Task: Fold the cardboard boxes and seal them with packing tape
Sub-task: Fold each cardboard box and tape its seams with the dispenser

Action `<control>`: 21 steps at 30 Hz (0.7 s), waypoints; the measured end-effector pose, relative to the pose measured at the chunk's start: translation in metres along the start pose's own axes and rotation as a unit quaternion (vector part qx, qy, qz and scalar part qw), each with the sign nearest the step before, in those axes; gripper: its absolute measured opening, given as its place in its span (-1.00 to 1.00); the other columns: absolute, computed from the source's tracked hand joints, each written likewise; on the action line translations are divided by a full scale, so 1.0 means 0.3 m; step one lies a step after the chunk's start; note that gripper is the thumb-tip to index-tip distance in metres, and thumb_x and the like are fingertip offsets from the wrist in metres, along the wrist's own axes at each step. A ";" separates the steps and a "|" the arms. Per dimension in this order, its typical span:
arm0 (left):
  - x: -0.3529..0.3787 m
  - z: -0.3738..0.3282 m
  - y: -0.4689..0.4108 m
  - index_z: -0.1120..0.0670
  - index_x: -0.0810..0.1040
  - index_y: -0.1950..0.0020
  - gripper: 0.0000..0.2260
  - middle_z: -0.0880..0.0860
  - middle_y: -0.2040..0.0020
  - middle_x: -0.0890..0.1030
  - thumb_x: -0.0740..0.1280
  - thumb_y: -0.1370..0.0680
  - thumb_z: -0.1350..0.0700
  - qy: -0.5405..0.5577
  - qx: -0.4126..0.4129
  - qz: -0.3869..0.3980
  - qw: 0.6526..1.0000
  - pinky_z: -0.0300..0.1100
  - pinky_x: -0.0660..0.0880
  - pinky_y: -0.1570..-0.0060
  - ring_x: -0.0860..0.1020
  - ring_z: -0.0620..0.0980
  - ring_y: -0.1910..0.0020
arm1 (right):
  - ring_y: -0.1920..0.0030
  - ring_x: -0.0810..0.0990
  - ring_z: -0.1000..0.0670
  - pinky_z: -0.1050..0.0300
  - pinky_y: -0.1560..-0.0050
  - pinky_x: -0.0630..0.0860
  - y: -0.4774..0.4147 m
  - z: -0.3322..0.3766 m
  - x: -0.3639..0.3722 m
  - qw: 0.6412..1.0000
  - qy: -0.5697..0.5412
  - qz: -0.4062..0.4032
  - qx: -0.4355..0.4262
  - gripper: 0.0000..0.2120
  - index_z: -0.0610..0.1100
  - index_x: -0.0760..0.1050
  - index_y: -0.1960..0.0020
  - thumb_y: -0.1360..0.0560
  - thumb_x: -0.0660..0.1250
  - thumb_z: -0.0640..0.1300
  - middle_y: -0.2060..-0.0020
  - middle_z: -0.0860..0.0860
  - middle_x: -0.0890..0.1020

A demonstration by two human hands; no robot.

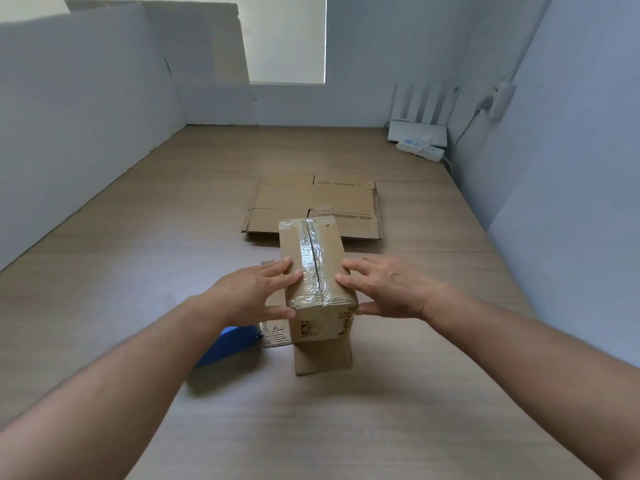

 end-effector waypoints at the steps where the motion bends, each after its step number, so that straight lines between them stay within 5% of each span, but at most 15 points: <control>1: 0.002 0.005 -0.006 -0.21 -0.04 -0.55 -0.29 -0.15 -0.57 -0.10 0.20 -0.50 -0.33 0.003 -0.004 -0.004 1.000 -0.21 0.10 -0.44 0.00 -0.13 -0.54 | -0.30 0.44 -0.16 -0.06 -0.09 0.54 0.000 0.006 -0.005 1.000 -0.003 -0.023 -0.005 -0.39 -0.10 0.32 -0.43 -0.48 0.33 0.15 -0.39 -0.17 0.38; 9: 0.040 0.002 0.007 -0.16 0.09 -0.53 -0.31 -0.13 -0.56 0.08 0.10 -0.45 -0.36 0.040 -0.012 -0.121 0.992 -0.16 0.29 -0.36 0.24 -0.06 -0.47 | 0.14 0.64 -0.27 -0.06 0.37 0.61 -0.021 0.026 0.008 0.990 -0.057 -0.125 -0.012 -0.45 -0.37 0.56 -0.01 -0.13 0.63 -0.15 0.02 -0.33 0.60; 13: 0.038 -0.016 0.018 0.00 0.30 -0.49 -0.29 -0.02 -0.53 0.21 0.10 -0.43 -0.33 0.087 0.007 -0.185 0.979 -0.04 0.43 -0.25 0.39 0.07 -0.39 | 0.17 0.63 -0.26 -0.04 0.39 0.61 -0.025 0.015 0.018 0.985 -0.056 -0.159 -0.040 -0.43 -0.37 0.57 0.01 -0.09 0.67 -0.13 0.07 -0.32 0.60; 16: 0.091 -0.032 0.002 0.07 0.26 -0.51 -0.31 -0.04 -0.54 0.11 0.36 -0.46 -0.15 0.137 -0.021 -0.200 0.970 -0.05 0.43 -0.25 0.34 0.06 -0.43 | 0.19 0.62 -0.25 0.01 0.38 0.62 -0.035 0.018 0.035 0.980 -0.064 -0.185 -0.041 -0.36 -0.33 0.50 -0.02 -0.08 0.68 -0.09 0.09 -0.31 0.59; 21: 0.121 -0.034 -0.007 0.04 0.23 -0.51 -0.31 -0.20 -0.48 -0.05 0.42 -0.46 -0.06 0.200 -0.059 -0.221 0.953 -0.06 0.55 -0.01 0.39 0.02 -0.37 | 0.18 0.60 -0.21 0.01 0.29 0.63 -0.041 0.016 0.037 0.968 -0.072 -0.235 -0.044 -0.30 -0.23 0.29 -0.04 -0.13 0.65 -0.04 0.09 -0.29 0.58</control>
Point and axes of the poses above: each hand's wrist, its own y-axis away from the middle knuckle, its own x-axis out of the palm, z = x × y, the point moved 7 cm from there along -y, towards the middle knuckle
